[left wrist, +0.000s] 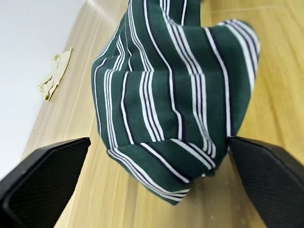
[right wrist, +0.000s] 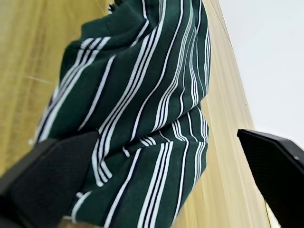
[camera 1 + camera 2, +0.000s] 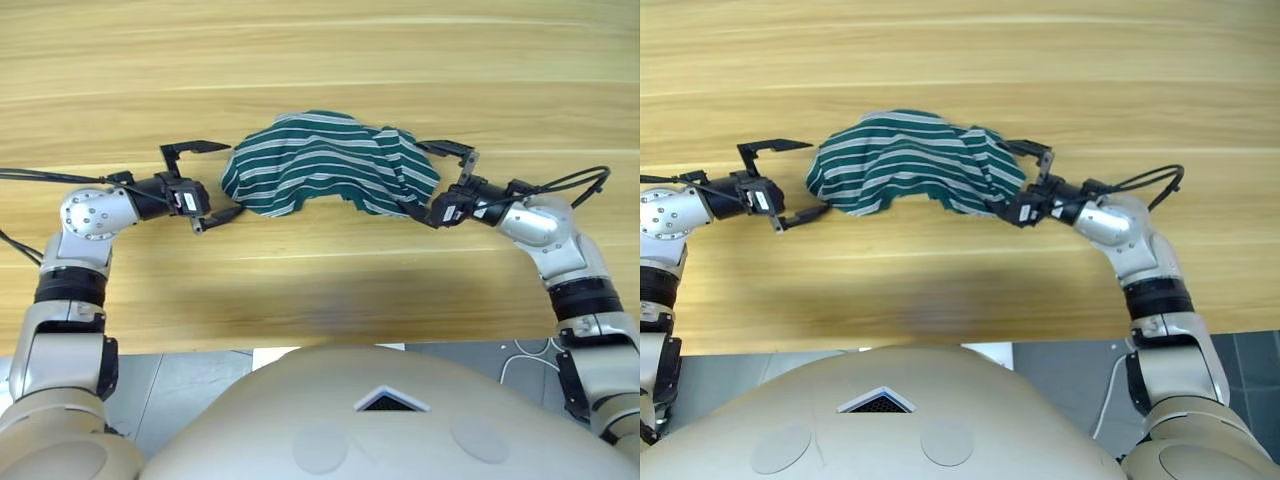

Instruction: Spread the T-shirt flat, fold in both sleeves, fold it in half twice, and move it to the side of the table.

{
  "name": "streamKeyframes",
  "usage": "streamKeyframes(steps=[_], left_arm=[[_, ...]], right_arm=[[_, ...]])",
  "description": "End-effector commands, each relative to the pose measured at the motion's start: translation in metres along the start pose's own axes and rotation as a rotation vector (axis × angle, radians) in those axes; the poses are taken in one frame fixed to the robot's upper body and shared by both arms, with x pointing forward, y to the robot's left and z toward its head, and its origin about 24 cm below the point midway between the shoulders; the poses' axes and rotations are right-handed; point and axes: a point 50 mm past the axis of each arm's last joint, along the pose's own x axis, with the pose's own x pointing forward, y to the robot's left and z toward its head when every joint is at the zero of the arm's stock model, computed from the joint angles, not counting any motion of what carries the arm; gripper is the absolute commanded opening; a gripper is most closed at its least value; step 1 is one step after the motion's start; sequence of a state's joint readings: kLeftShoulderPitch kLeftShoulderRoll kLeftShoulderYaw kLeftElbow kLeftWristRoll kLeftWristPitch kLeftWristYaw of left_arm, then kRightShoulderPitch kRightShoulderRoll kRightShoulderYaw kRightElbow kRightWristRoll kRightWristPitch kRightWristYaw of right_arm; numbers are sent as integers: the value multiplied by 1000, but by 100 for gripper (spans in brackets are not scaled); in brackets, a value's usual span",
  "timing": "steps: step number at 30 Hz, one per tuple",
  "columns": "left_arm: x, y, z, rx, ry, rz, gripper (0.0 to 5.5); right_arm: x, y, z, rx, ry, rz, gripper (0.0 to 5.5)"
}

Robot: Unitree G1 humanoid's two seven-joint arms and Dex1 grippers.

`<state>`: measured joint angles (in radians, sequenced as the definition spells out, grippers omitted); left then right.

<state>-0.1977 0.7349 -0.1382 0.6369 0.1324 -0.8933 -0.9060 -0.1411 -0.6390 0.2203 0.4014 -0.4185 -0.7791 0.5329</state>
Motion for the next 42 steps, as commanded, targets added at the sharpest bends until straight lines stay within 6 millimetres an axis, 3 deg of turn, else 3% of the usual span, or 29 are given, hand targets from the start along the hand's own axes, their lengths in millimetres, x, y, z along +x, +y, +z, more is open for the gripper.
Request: streamKeyframes(steps=[1,5,10,15,21,26,33,37,42], left_arm=[[5,-2,-4,13,37,-68,538],[11,-9,0,44,27,-144,538],[-13,7,59,11,-372,-92,538],[-19,20,68,13,-420,-72,538],[-4,42,45,89,-191,14,538],[20,40,30,172,-23,-28,538],[44,11,24,188,2,-169,538],[49,-4,5,151,104,-262,538],[32,-11,-25,131,270,-303,538]], right_arm=[[-10,18,-18,4,122,124,540],[-10,20,-18,7,111,119,540],[-9,22,-18,13,112,113,540],[-10,21,-19,10,118,108,540],[-7,24,-19,8,119,106,540],[-3,23,-18,4,108,103,540],[-8,21,-21,3,127,100,540],[-18,18,-27,-16,175,115,540],[-30,12,-40,-39,268,126,540]])
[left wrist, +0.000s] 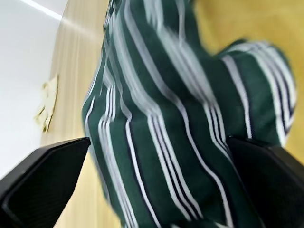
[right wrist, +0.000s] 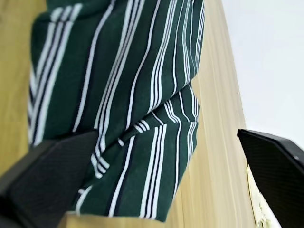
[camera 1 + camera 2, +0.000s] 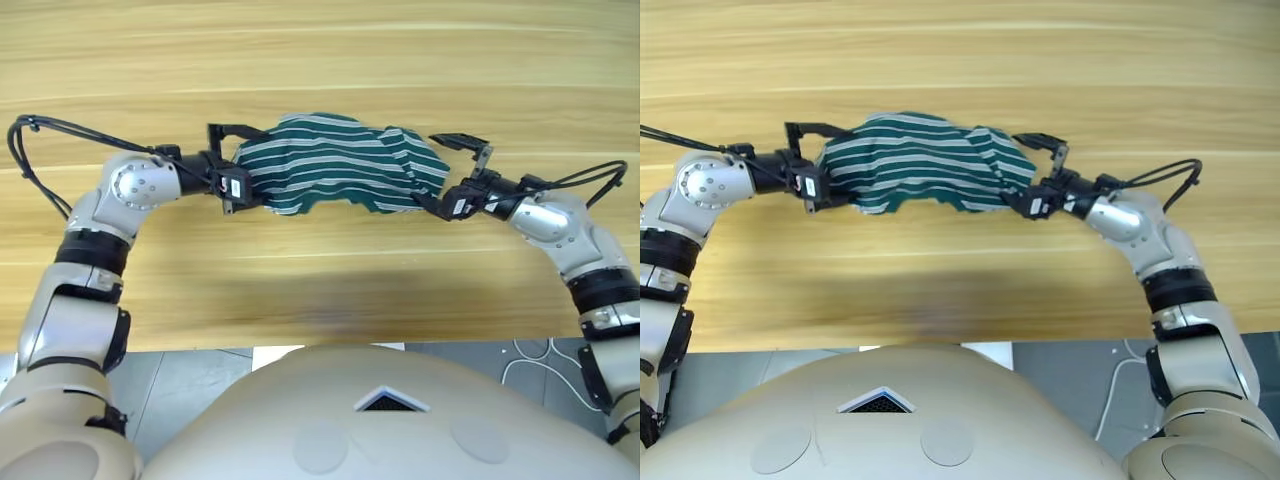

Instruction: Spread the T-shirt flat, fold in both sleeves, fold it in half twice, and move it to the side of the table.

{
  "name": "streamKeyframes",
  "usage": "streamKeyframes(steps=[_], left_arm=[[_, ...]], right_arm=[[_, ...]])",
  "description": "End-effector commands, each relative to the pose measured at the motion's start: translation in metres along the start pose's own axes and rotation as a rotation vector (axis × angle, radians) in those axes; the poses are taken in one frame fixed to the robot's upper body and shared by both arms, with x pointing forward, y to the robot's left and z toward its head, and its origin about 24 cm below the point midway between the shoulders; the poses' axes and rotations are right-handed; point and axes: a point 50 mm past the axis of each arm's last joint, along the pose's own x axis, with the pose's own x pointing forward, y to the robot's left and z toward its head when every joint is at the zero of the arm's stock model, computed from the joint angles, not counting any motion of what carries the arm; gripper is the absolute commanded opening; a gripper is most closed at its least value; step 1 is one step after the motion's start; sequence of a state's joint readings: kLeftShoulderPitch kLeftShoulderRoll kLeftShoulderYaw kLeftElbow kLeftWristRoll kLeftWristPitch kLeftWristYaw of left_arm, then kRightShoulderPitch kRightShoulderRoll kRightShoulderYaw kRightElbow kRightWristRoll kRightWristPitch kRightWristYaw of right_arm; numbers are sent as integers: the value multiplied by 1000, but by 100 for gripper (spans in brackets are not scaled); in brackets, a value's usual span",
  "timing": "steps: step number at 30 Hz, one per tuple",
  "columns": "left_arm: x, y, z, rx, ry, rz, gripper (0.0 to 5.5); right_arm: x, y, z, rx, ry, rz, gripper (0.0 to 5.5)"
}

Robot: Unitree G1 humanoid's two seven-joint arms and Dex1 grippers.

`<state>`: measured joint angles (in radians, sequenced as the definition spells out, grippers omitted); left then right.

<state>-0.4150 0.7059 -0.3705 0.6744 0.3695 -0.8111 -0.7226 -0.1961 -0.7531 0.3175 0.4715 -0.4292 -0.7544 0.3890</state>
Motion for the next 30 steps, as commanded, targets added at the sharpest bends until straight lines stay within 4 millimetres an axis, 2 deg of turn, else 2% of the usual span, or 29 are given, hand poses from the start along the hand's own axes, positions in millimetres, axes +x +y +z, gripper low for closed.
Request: streamKeyframes(steps=[1,8,11,15,18,22,26,30], left_arm=[[-14,-45,-33,-68,206,-220,538],[-24,-43,-39,-89,217,-178,538],[-28,-48,-36,-115,180,-175,538],[-31,-53,-17,-141,19,-185,538],[-43,-41,-5,-151,-76,-130,538],[-61,-22,-10,-130,-25,-32,538],[-71,-8,-12,-106,23,38,538],[-78,-4,3,-107,-60,75,538]], right_arm=[[-17,19,-25,-4,186,138,540],[-21,20,-45,-11,308,133,540],[-23,14,-45,-14,303,110,540],[-23,9,-29,3,187,73,540],[-26,4,-6,33,37,40,540],[-34,-5,-4,47,31,-5,540],[-43,-16,16,45,-79,-68,540],[-49,-22,24,43,-116,-93,540]])
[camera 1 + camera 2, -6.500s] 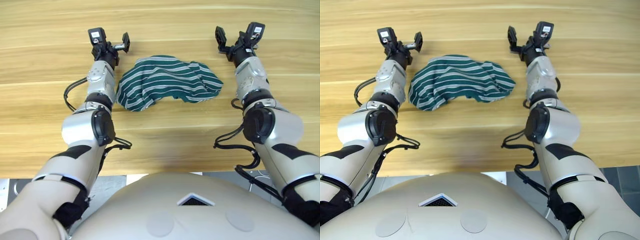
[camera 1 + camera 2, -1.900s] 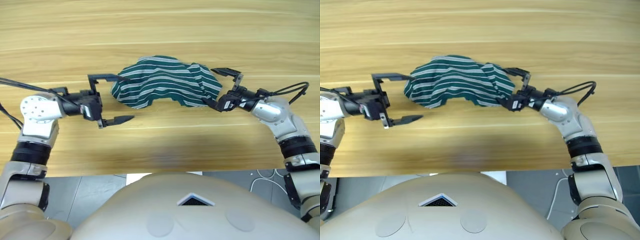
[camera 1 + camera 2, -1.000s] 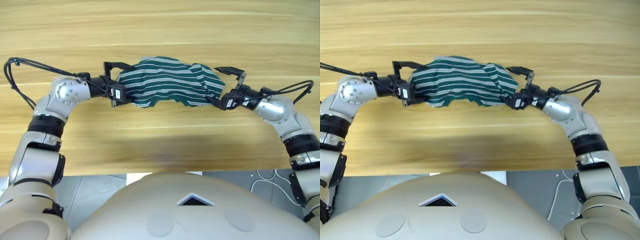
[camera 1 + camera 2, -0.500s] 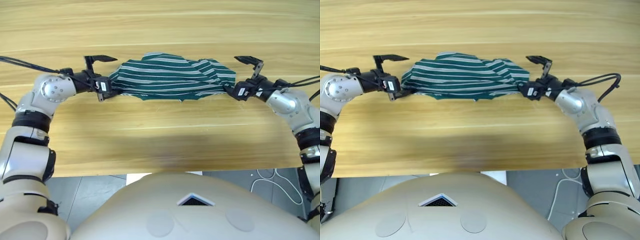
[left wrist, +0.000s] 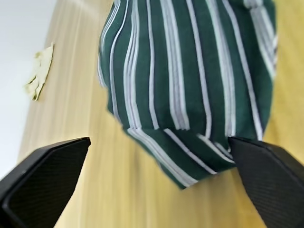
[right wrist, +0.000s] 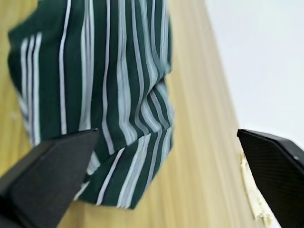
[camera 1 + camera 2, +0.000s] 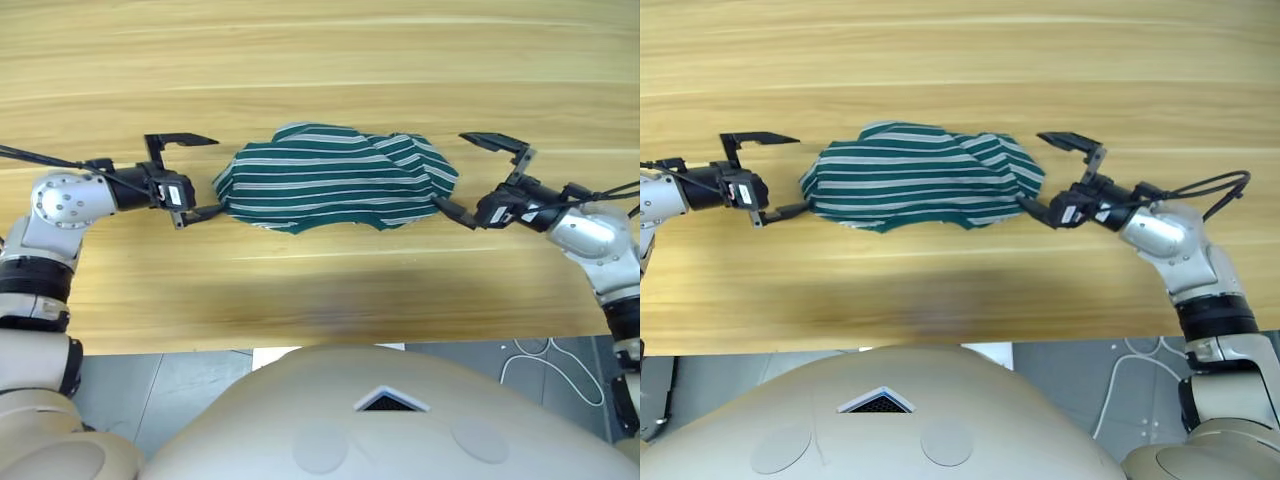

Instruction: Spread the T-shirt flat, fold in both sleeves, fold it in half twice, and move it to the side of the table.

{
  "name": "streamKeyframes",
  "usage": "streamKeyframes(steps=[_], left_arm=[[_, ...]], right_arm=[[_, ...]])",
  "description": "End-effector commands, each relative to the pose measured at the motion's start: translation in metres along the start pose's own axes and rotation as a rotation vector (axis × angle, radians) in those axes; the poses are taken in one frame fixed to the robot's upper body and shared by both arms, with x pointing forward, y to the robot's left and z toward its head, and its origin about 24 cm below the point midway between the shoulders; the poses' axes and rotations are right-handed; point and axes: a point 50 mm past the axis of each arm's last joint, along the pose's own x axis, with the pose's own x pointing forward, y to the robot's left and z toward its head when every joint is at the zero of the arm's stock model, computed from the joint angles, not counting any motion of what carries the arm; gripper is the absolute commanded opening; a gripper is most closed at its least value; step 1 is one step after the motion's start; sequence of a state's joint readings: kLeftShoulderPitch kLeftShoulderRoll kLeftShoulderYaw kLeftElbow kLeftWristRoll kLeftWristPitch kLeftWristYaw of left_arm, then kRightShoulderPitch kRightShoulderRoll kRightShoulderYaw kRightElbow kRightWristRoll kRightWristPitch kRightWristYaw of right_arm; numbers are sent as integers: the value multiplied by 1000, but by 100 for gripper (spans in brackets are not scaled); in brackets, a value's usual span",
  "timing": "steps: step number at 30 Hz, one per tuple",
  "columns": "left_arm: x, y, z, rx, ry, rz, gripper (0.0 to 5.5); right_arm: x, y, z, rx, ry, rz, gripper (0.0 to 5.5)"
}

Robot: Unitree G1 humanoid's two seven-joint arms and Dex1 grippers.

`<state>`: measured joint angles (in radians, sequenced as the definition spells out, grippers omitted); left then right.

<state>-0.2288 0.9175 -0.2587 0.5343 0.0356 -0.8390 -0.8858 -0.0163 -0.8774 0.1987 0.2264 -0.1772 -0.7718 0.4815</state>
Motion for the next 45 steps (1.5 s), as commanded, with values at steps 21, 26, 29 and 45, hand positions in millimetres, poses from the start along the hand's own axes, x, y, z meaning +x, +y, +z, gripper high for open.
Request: streamKeyframes(steps=[21,26,29,45], left_arm=[[24,-52,19,50,5,-335,448],[24,-53,21,60,-5,-335,376],[23,-52,22,64,-9,-336,340],[29,-50,24,76,-31,-332,79]], right_arm=[[-12,43,-7,21,103,337,497],[-7,48,-8,20,98,348,417],[-1,47,-6,12,82,334,376],[15,57,-4,26,51,350,81]])
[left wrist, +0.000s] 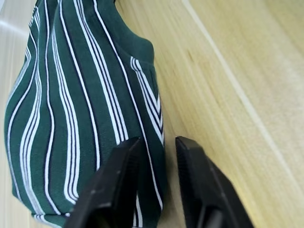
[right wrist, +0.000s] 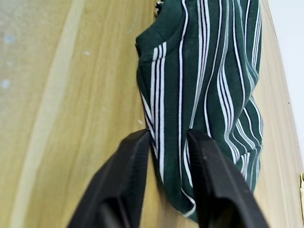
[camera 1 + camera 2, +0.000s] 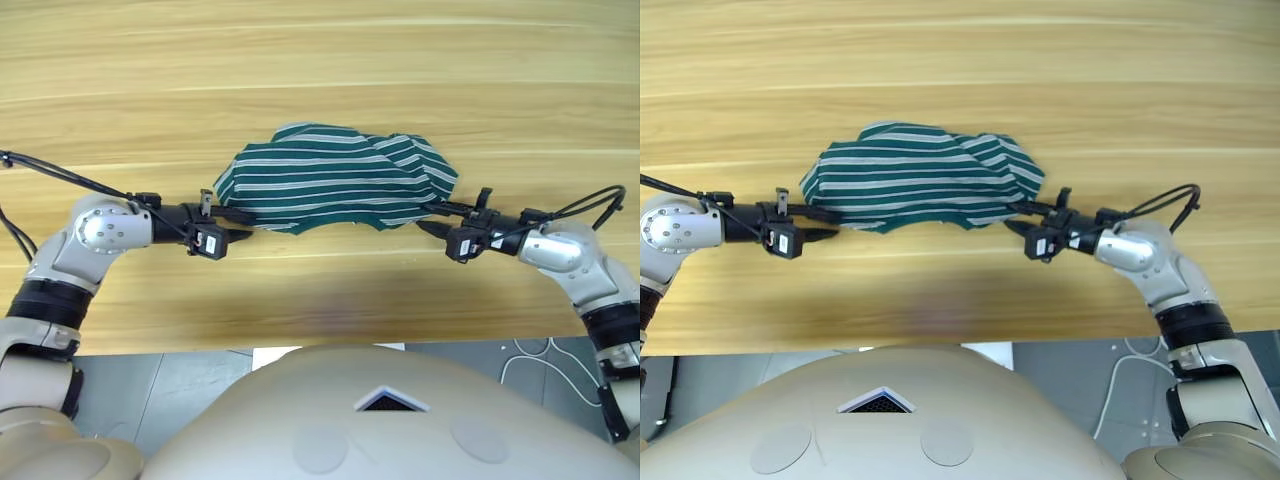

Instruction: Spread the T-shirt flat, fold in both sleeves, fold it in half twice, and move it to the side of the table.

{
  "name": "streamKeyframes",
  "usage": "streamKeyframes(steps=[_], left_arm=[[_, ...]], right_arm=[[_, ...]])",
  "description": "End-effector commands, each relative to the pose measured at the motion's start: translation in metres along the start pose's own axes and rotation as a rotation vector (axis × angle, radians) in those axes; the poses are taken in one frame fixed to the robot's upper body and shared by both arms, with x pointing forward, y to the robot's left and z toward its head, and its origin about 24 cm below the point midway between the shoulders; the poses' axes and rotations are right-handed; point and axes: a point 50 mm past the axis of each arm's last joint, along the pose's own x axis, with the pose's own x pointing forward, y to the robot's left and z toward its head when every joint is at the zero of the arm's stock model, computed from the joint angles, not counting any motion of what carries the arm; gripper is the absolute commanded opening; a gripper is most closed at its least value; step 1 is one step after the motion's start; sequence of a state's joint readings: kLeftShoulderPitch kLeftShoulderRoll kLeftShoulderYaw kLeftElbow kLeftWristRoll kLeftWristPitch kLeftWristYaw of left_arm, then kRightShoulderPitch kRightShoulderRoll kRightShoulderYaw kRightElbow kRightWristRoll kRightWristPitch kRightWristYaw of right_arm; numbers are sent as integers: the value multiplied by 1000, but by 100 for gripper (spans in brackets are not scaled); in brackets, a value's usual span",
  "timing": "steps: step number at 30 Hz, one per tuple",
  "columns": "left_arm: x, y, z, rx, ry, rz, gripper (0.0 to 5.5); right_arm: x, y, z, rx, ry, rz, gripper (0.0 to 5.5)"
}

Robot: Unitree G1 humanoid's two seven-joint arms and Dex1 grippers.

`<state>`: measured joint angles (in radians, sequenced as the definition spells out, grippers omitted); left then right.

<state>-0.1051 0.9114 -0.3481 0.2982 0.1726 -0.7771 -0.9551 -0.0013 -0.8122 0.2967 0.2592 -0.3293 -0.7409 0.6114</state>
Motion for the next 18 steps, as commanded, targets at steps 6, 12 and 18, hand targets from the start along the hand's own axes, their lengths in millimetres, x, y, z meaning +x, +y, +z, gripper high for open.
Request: streamKeyframes(steps=[6,12,18], left_arm=[[8,-3,-4,-8,35,-31,3],[8,-2,-6,-8,42,-26,3],[6,1,-1,-14,-3,6,3]], right_arm=[[1,10,-7,24,36,57,1],[2,10,-6,27,34,60,1],[1,7,-7,23,36,51,1]])
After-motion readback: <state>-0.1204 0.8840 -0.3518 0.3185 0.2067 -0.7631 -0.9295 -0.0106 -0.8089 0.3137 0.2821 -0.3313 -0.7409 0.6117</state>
